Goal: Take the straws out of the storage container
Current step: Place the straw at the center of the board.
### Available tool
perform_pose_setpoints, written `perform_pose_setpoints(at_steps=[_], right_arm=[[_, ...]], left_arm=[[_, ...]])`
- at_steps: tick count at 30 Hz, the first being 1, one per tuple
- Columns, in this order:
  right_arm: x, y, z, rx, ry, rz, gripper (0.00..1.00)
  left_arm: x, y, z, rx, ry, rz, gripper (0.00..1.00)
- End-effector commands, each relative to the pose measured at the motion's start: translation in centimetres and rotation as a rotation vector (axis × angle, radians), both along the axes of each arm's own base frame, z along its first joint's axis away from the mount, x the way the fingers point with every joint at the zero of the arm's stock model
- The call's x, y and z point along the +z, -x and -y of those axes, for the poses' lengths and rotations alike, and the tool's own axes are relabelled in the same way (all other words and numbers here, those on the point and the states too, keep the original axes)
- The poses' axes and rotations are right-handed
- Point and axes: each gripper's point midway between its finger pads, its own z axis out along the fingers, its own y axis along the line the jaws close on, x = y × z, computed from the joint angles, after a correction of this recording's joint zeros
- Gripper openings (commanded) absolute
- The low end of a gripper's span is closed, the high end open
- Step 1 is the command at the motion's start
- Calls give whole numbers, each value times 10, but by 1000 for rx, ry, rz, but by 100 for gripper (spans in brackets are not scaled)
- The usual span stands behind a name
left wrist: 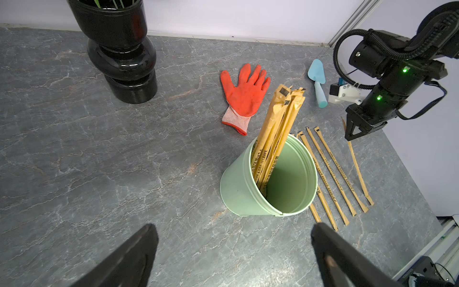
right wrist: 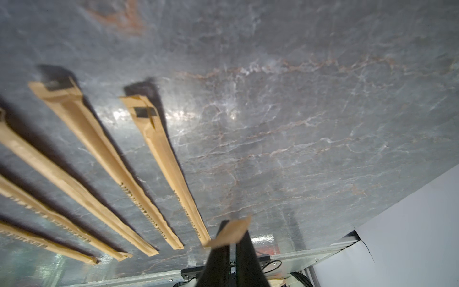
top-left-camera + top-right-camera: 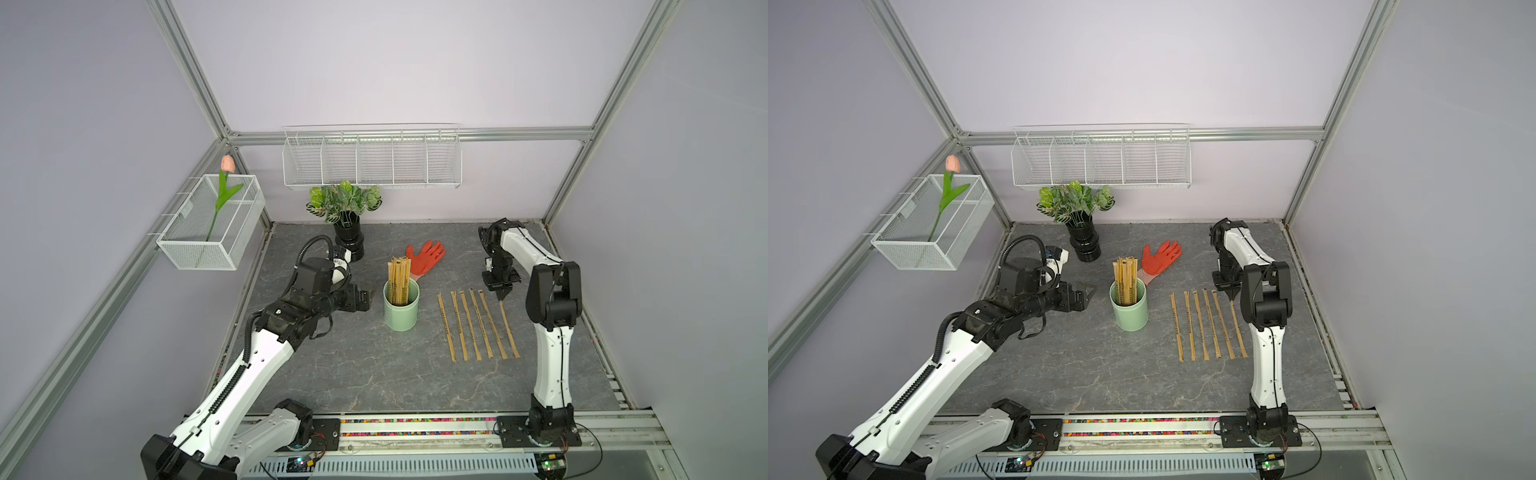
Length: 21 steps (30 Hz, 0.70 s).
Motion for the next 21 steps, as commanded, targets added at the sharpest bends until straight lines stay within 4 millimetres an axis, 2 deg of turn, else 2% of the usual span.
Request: perform_pose_setpoints(at_steps=[1, 21], right_arm=[[-9, 2, 0, -10, -18, -39, 9], [-28, -1, 0, -22, -26, -65, 12]], left_arm=[[0, 1, 1, -7, -12, 0, 100], [-1, 0, 0, -5, -18, -5, 100]])
